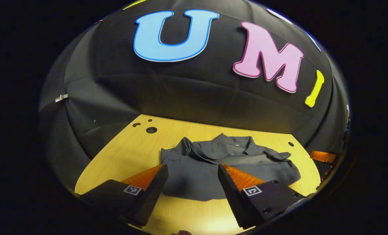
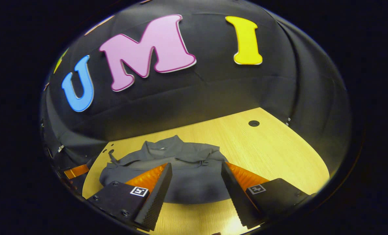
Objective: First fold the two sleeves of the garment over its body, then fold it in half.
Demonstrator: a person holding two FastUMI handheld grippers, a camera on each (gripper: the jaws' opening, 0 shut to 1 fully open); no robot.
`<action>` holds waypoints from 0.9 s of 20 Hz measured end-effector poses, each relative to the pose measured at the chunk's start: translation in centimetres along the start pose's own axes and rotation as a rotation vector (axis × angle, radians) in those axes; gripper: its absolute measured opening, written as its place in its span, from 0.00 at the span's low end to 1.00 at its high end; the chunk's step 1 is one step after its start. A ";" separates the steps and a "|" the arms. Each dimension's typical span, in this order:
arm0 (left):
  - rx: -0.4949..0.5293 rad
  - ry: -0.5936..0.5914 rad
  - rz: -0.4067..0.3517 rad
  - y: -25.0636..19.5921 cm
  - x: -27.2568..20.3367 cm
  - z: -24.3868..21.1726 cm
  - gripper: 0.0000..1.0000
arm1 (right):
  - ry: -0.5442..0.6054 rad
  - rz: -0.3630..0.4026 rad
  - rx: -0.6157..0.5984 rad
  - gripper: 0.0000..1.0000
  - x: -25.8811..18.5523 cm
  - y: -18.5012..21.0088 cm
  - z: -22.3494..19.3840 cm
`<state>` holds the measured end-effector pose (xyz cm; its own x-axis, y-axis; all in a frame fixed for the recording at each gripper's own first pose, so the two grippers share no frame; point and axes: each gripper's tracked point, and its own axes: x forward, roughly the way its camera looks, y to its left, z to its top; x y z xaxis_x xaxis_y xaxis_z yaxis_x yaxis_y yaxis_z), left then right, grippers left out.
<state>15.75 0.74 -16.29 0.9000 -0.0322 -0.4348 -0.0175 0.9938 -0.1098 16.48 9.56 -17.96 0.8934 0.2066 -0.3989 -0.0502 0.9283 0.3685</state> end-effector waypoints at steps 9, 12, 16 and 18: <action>0.043 0.015 -0.040 -3.3 -9.0 -4.1 0.96 | 0.020 0.140 -0.071 0.94 -7.9 3.8 -2.3; 0.051 0.035 -0.044 -4.6 -10.2 -5.9 0.96 | 0.069 0.170 -0.083 0.94 -8.8 3.6 -3.9; 0.031 0.039 -0.023 -5.7 -11.0 -6.9 0.96 | 0.112 0.213 -0.092 0.94 -9.2 2.9 -5.3; 0.010 0.038 -0.005 -6.0 -11.6 -7.4 0.96 | 0.129 0.240 -0.093 0.94 -9.3 2.8 -5.7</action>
<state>2.21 -5.60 -17.17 0.8826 -0.0412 -0.4682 -0.0082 0.9947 -0.1030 5.52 12.01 -18.01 0.7871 0.4558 -0.4157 -0.2991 0.8713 0.3890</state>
